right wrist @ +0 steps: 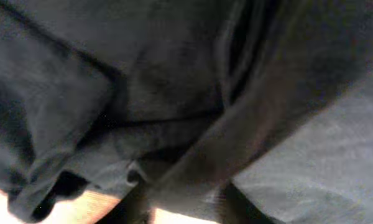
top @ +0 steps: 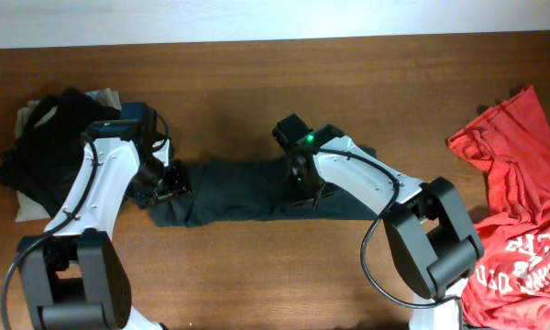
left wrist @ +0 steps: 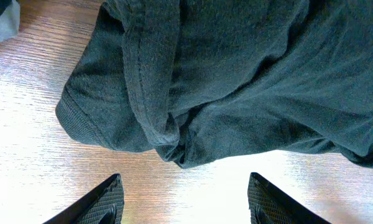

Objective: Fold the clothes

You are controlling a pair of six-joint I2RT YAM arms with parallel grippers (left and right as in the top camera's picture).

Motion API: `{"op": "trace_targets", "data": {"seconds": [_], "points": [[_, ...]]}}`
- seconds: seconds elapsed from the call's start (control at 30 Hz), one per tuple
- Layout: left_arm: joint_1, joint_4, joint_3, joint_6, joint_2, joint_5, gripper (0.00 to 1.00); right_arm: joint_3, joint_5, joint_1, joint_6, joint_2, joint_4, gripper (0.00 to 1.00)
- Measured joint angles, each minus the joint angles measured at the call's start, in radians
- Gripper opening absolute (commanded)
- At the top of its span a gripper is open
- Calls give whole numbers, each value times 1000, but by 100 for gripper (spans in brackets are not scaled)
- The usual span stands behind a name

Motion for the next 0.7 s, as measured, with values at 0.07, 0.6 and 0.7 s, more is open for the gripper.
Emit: {"op": "trace_targets", "data": {"seconds": [0.07, 0.6, 0.7], "points": [[0, -6, 0, 0, 0, 0, 63, -6, 13, 0, 19, 0, -12, 4], [0, -4, 0, 0, 0, 0, 63, 167, 190, -68, -57, -51, -13, 30], [0, -4, 0, 0, 0, 0, 64, 159, 51, -84, -102, 60, 64, 30]]}}
